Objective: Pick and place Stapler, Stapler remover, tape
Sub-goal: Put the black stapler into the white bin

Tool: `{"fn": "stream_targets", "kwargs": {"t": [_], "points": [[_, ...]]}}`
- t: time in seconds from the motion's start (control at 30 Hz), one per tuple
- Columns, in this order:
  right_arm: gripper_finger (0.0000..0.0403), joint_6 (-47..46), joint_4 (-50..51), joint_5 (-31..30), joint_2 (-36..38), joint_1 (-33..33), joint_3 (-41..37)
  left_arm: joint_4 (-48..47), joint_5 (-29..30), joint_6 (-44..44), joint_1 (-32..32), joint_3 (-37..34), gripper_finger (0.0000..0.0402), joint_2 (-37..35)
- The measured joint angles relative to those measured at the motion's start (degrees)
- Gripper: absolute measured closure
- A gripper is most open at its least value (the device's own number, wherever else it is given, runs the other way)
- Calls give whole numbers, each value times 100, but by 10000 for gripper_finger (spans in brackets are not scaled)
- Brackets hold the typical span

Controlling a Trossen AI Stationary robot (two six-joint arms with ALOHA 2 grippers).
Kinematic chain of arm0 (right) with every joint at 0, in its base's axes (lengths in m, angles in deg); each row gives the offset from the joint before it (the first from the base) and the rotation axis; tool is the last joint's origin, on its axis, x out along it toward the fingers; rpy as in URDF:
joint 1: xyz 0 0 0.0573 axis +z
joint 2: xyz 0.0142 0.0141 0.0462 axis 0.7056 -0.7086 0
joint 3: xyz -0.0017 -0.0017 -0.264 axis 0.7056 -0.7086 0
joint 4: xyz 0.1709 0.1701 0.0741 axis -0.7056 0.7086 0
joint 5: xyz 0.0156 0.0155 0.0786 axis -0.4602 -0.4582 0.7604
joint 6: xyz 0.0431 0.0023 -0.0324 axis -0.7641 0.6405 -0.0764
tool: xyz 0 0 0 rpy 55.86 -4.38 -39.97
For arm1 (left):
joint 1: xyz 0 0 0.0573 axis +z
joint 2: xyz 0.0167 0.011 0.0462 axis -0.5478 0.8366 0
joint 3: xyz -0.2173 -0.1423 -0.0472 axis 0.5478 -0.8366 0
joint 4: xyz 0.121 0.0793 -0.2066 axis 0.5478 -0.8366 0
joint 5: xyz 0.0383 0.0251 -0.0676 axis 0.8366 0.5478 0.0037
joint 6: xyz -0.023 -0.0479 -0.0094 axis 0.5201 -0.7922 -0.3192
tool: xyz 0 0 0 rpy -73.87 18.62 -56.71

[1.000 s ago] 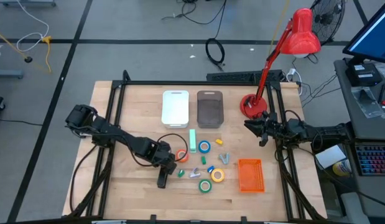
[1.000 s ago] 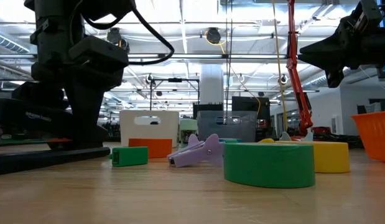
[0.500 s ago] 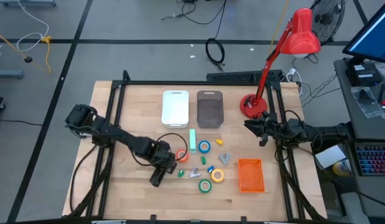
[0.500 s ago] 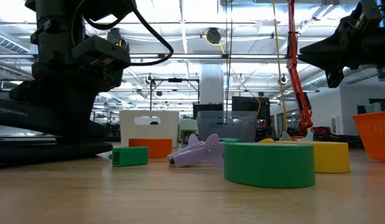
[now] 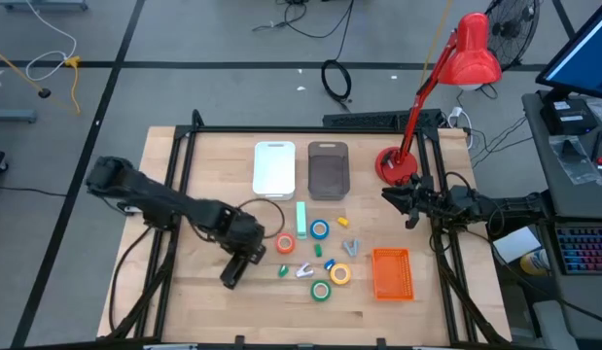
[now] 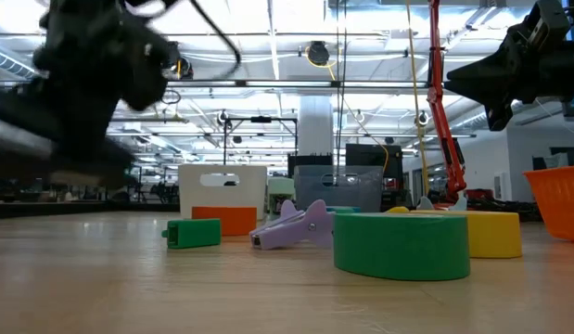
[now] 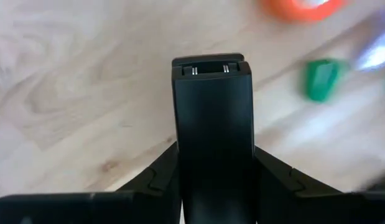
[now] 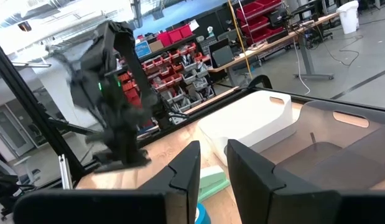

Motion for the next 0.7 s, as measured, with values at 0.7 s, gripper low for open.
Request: {"fn": "stream_targets", "kwargs": {"t": [0.7], "points": [[330, 0, -2, -2, 0, 2, 0, 2215, 3111, 1532, 2329, 2, 265, -1924]]}}
